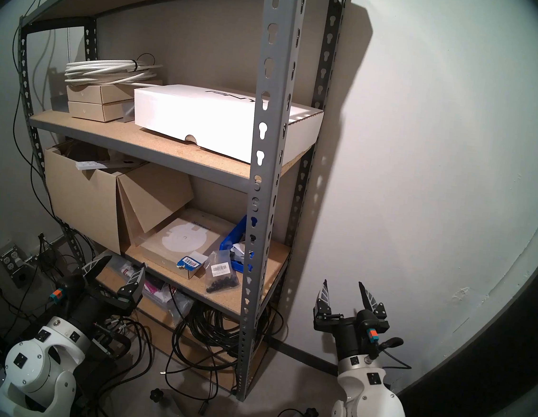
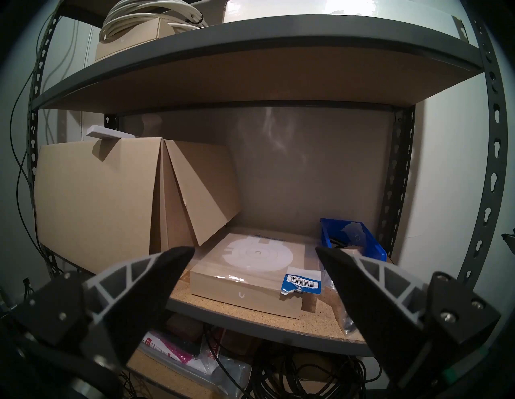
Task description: Organize the rack shelf by putting things into a case
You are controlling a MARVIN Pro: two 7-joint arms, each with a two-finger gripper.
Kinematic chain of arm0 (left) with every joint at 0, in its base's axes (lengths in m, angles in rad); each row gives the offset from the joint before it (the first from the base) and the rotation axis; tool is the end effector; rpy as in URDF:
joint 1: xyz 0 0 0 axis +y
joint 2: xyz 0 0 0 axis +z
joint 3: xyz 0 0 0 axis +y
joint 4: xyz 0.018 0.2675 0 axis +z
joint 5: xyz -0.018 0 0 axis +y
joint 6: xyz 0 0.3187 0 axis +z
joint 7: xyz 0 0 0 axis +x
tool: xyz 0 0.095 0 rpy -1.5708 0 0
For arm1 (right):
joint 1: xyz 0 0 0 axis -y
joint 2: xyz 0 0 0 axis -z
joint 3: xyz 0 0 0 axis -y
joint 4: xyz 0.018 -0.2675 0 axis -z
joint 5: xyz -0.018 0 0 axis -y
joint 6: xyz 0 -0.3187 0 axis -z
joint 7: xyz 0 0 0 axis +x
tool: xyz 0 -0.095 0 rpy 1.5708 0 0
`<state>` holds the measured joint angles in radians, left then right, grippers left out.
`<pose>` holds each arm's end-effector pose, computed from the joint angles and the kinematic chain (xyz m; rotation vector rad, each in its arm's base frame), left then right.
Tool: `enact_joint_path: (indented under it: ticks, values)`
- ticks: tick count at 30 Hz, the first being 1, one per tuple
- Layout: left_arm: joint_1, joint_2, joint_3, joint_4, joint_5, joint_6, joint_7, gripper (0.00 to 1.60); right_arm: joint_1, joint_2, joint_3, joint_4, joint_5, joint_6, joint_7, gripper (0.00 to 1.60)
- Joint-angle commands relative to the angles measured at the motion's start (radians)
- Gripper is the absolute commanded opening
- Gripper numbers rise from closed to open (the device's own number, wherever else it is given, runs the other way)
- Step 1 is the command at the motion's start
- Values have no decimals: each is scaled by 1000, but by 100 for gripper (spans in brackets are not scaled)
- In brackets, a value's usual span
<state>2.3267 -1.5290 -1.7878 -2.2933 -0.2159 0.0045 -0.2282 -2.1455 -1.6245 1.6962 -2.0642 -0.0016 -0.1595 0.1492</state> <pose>0.2392 0.0519 -0.2307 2.1690 -0.0571 2.1384 0.2776 -0.0296 -0.2716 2.1302 0.0567 2.2896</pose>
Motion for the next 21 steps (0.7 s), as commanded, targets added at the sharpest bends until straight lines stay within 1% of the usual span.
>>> enact_joint_path:
  ticks: [1, 2, 3, 4, 5, 6, 8, 9, 10, 12, 13, 14, 15, 20, 21]
  values:
    - [0, 1, 0, -18, 0, -2, -1, 160, 1, 0, 0, -18, 1, -3, 0, 160]
    - [0, 1, 0, -18, 0, -2, -1, 160, 1, 0, 0, -18, 1, -3, 0, 160]
    - [0, 14, -3, -20, -1, 6, -13, 160, 1, 0, 0, -18, 1, -3, 0, 160]
    - [1, 15, -2, -21, 1, 2, -15, 160, 1, 0, 0, -18, 1, -3, 0, 160]
    - [1, 2, 2, -21, -7, -7, -9, 160, 1, 0, 0, -18, 1, -3, 0, 160]
    - [1, 13, -1, -24, -12, 4, -20, 160, 1, 0, 0, -18, 1, -3, 0, 160]
    - [1, 8, 0, -31, -22, 11, -22, 160, 1, 0, 0, -18, 1, -3, 0, 160]
    - [-3, 26, -7, -34, -40, 27, -46, 160, 2, 0, 0, -18, 1, -3, 0, 160]
    - [-5, 26, -8, -36, -42, 31, -45, 160, 2, 0, 0, -18, 1, -3, 0, 160]
    - [-14, 49, -14, -36, -56, 46, -73, 160, 2, 0, 0, -18, 1, -3, 0, 160]
    - [-18, 52, -14, -39, -62, 56, -79, 160, 2, 0, 0, -18, 1, -3, 0, 160]
    - [-22, 56, -14, -40, -61, 63, -84, 160, 2, 0, 0, -18, 1, -3, 0, 160]
    - [-29, 74, -18, -38, -67, 79, -103, 160, 2, 0, 0, -18, 1, -3, 0, 160]
    - [-72, 105, -15, -15, -84, 117, -150, 160, 2, 0, 0, -18, 1, -3, 0, 160]
    - [-80, 124, -10, -10, -73, 125, -164, 160, 2, 0, 0, -18, 1, -3, 0, 160]
